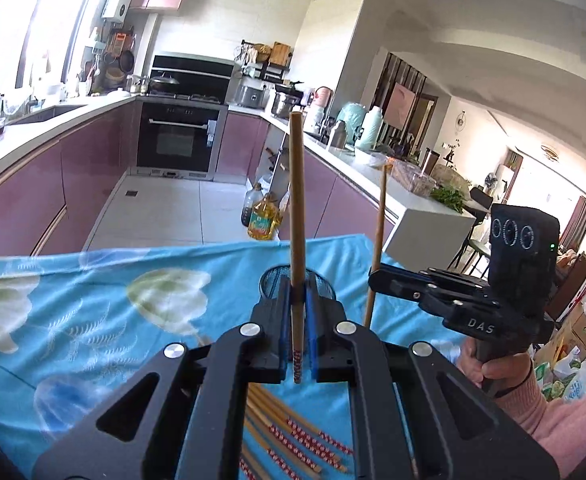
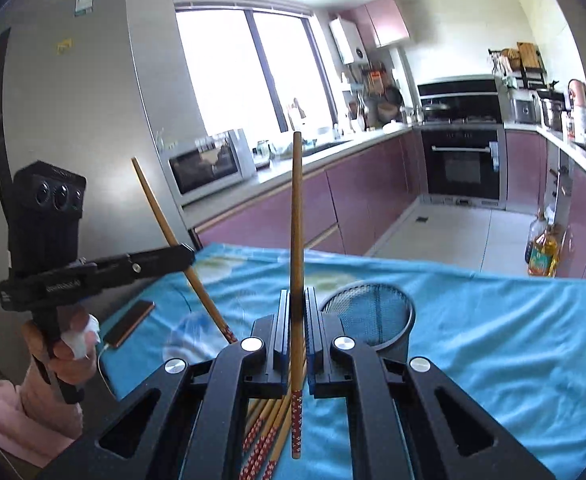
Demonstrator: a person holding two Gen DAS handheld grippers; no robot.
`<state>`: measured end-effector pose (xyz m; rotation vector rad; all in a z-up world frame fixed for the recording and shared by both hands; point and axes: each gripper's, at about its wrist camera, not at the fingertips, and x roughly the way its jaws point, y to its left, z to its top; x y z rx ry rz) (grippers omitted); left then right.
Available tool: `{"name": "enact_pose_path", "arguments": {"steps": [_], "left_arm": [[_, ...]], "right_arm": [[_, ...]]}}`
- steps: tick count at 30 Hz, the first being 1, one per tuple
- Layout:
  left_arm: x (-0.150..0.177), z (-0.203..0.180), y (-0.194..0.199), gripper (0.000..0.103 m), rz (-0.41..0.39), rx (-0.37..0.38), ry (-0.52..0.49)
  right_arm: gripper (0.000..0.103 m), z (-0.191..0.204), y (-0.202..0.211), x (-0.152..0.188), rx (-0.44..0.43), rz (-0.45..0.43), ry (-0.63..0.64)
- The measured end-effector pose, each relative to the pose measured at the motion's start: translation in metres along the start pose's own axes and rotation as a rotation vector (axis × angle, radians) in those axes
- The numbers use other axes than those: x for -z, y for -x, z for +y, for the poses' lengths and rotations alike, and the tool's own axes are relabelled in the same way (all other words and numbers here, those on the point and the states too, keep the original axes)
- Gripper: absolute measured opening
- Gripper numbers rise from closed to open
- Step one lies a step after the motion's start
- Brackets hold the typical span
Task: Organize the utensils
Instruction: 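Lower both held chopsticks into the black mesh cup and open both tools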
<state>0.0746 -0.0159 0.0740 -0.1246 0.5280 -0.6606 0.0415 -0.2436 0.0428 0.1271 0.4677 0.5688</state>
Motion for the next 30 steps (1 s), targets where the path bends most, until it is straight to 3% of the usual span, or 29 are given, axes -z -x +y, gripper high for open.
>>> {"name": "enact_pose_path", "arguments": {"steps": [9, 13, 17, 23, 30], "left_arm": [[-0.051, -0.009, -0.019, 0.008, -0.083, 0.003, -0.008], [-0.061, -0.012, -0.038, 0.008, -0.063, -0.017, -0.027], [-0.054, -0.015, -0.066, 0.008, 0.015, -0.028, -0.05], [-0.027, -0.013, -0.11, 0.008, 0.163, -0.046, -0.083], [-0.013, 0.003, -0.144, 0.008, 0.212, -0.057, -0.086]], "right_arm": [[0.006, -0.017, 0.001, -0.044, 0.059, -0.124, 0.021], [0.006, -0.027, -0.013, -0.05, 0.095, -0.133, 0.017], [0.006, -0.037, -0.038, -0.042, 0.115, -0.077, 0.005], [0.006, -0.041, -0.074, -0.015, 0.122, 0.098, 0.003], [0.006, -0.047, -0.096, -0.007, 0.143, 0.222, -0.004]]}}
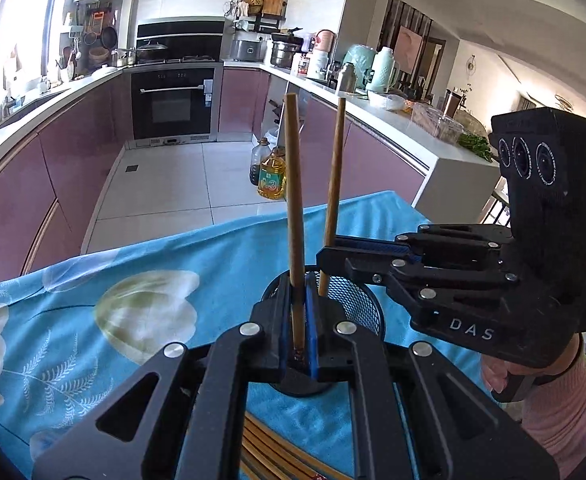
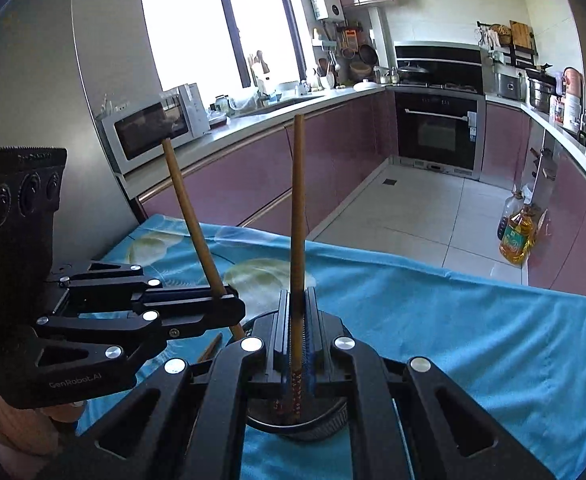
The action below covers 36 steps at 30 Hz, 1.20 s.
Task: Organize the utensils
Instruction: 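Lower both held chopsticks into the black mesh cup and open both tools, then return both tools to the pile and each grasp one chopstick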
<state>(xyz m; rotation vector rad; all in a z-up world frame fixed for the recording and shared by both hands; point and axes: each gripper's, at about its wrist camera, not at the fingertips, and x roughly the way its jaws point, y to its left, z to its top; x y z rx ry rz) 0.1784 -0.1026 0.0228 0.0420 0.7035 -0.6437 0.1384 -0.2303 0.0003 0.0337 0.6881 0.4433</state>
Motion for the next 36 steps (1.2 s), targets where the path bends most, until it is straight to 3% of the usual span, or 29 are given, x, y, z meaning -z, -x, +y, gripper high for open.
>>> {"name": "enact_pose_path", "arguments": {"steps": [6, 9, 11, 13, 15, 20, 31, 36], "left_arm": [[0.0, 0.005, -0.007, 0.012, -0.009, -0.026, 0.013], [0.005, 0.008, -0.002, 0.017, -0.029, -0.045, 0.028], [0.011, 0.009, 0.007, 0.023, -0.055, -0.075, 0.037], [0.017, 0.011, 0.021, 0.037, -0.091, -0.106, 0.049], [0.025, 0.014, 0.037, 0.041, -0.125, -0.132, 0.046], [0.056, 0.022, 0.073, 0.053, -0.151, -0.21, 0.031], [0.141, 0.056, 0.071, 0.054, 0.03, -0.248, 0.109], [0.16, 0.055, 0.055, 0.053, 0.082, -0.235, 0.132]], "right_arm": [[0.008, 0.0, -0.001, -0.002, 0.015, -0.001, -0.029], [0.017, 0.001, 0.005, -0.001, 0.026, -0.027, -0.032], [0.023, 0.002, 0.012, 0.001, 0.021, -0.047, -0.031], [0.028, 0.004, 0.021, 0.003, 0.016, -0.068, -0.028], [0.03, 0.01, 0.033, 0.008, 0.002, -0.097, -0.01], [0.047, 0.035, 0.061, 0.029, -0.054, -0.124, 0.074], [0.047, 0.063, 0.014, 0.098, -0.081, 0.125, 0.096], [0.045, 0.063, -0.002, 0.116, -0.07, 0.194, 0.067]]}}
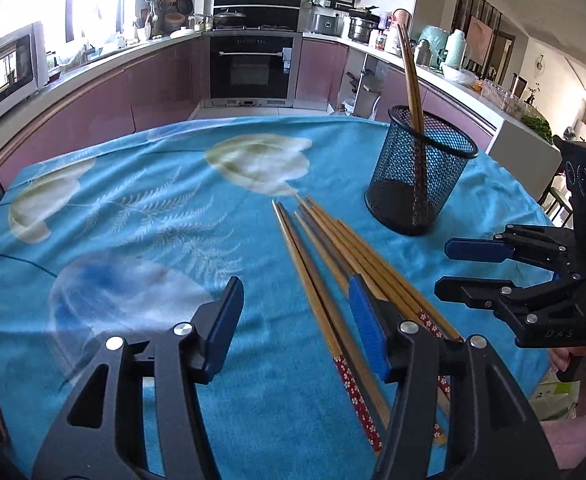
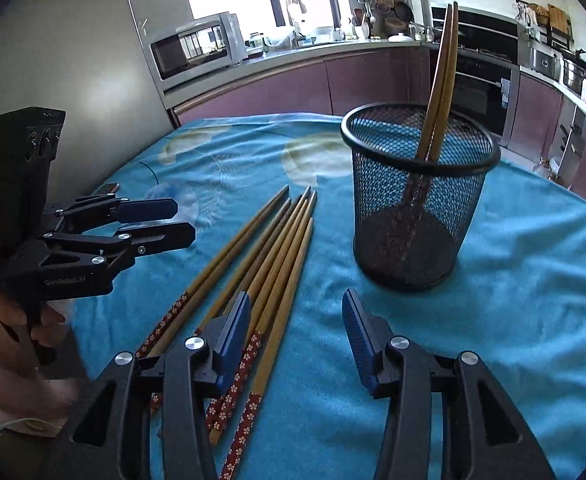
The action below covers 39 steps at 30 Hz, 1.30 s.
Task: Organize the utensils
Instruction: 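Return both tools to the pile and each grasp one chopstick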
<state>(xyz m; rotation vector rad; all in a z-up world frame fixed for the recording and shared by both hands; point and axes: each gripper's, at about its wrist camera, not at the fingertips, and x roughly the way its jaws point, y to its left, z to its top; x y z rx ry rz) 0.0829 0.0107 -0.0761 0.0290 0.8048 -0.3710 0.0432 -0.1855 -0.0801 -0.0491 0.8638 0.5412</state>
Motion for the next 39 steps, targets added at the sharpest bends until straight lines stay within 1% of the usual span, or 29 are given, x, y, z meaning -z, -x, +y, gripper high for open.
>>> {"name": "enact_pose_path", "arguments": {"steps": [4, 10, 15, 19, 25, 30, 36, 39], "left_arm": [[0.007, 0.0, -0.004, 0.052, 0.024, 0.004, 0.001], [0.01, -0.002, -0.009, 0.049, 0.047, 0.003, -0.001], [0.012, -0.002, -0.012, 0.045, 0.062, 0.002, -0.001], [0.014, 0.0, -0.017, 0.04, 0.078, 0.0, 0.0], [0.012, 0.001, -0.021, 0.041, 0.08, 0.0, -0.007], [0.007, -0.004, -0.026, 0.041, 0.083, 0.0, -0.03], [0.005, -0.006, -0.033, 0.029, 0.104, -0.016, -0.049], [0.004, -0.005, -0.034, 0.026, 0.108, -0.016, -0.049]], "right_arm": [[0.041, 0.003, -0.006, 0.006, 0.02, 0.023, -0.002], [0.036, 0.005, -0.009, 0.009, 0.051, 0.036, -0.007], [0.035, 0.006, -0.012, 0.007, 0.064, 0.039, -0.003], [0.028, 0.01, -0.019, 0.005, 0.105, 0.043, 0.019], [0.019, 0.006, -0.023, 0.0, 0.117, 0.04, 0.006], [0.019, 0.005, -0.026, -0.003, 0.114, 0.04, 0.002], [0.019, 0.004, -0.027, -0.005, 0.111, 0.042, 0.004], [0.016, 0.003, -0.028, -0.007, 0.109, 0.044, 0.003]]}}
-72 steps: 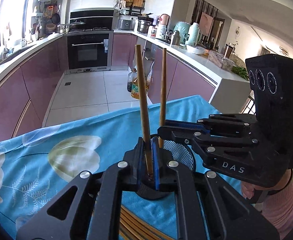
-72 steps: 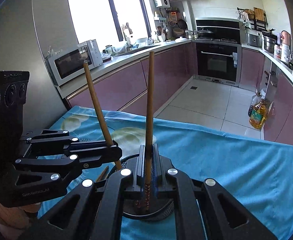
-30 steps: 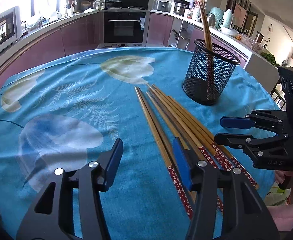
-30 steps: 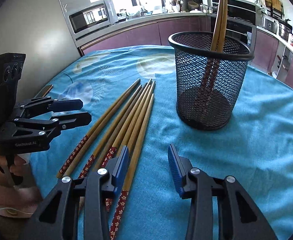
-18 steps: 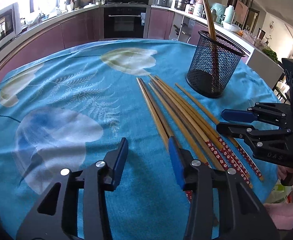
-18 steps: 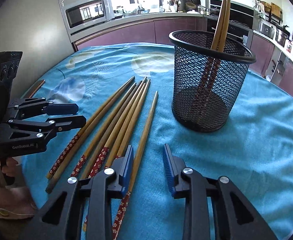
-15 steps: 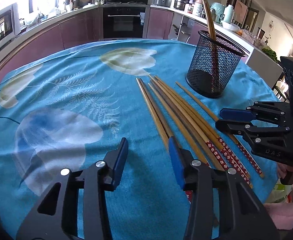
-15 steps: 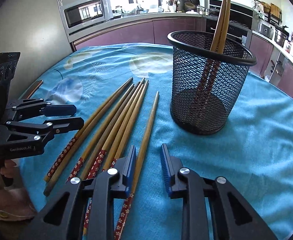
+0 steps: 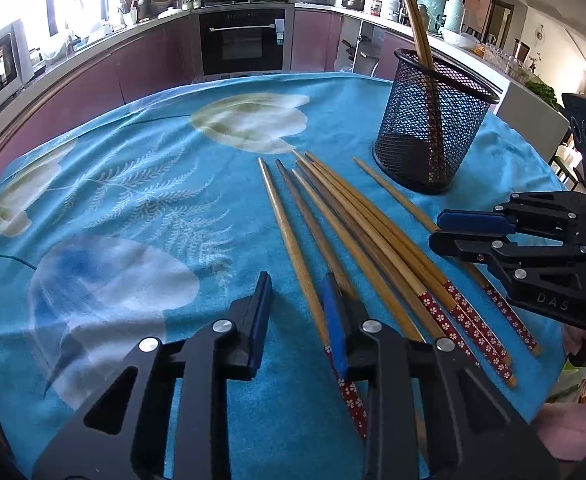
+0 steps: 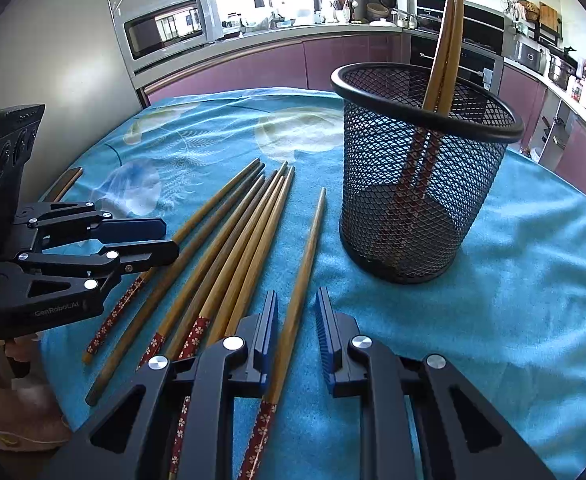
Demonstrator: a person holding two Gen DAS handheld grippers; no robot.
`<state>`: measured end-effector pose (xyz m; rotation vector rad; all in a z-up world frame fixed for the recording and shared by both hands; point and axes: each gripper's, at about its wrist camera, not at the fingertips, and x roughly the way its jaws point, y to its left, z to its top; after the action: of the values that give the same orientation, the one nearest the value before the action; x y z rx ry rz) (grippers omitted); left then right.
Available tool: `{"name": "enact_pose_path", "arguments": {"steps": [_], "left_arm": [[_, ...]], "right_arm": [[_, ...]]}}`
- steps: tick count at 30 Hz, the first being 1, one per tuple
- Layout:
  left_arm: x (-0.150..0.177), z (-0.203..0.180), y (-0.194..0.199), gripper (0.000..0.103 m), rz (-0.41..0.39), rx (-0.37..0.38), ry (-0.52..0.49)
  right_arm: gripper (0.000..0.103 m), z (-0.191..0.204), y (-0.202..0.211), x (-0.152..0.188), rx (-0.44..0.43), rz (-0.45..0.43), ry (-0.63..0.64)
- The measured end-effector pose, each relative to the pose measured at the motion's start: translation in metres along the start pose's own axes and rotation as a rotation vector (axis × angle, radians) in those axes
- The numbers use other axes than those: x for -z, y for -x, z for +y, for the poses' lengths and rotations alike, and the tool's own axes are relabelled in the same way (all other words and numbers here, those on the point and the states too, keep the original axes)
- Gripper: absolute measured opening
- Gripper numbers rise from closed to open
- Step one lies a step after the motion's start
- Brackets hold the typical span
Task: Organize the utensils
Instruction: 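Return both tools to the pile and each grasp one chopstick, then lift both chopsticks upright, carry them over the mesh cup and release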
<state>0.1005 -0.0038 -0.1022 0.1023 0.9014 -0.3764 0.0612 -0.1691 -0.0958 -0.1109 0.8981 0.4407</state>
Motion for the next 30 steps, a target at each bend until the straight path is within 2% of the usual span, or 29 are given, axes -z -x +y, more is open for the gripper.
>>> {"name": "enact_pose_path", "arguments": {"steps": [5, 8, 9, 13, 21, 30], "left_arm": [[-0.006, 0.006, -0.006, 0.026, 0.001, 0.007, 0.02], [-0.01, 0.009, -0.009, 0.018, 0.0, 0.007, 0.039], [-0.011, 0.01, -0.01, 0.012, 0.001, 0.008, 0.049], [-0.012, 0.013, -0.009, 0.008, -0.005, 0.011, 0.084], [-0.007, 0.015, 0.009, 0.008, -0.046, 0.049, 0.106], [-0.012, 0.013, 0.04, 0.008, -0.106, 0.155, 0.123]], "right_arm": [[0.011, -0.003, -0.002, -0.002, -0.014, 0.001, -0.014], [0.007, -0.004, -0.003, -0.003, -0.026, 0.0, -0.027], [0.006, -0.005, -0.002, -0.003, -0.031, -0.002, -0.037], [0.006, -0.011, 0.0, -0.003, -0.048, -0.015, -0.074], [0.006, -0.009, 0.015, -0.003, -0.093, -0.064, -0.064], [0.006, -0.009, 0.045, -0.008, -0.167, -0.149, -0.064]]}}
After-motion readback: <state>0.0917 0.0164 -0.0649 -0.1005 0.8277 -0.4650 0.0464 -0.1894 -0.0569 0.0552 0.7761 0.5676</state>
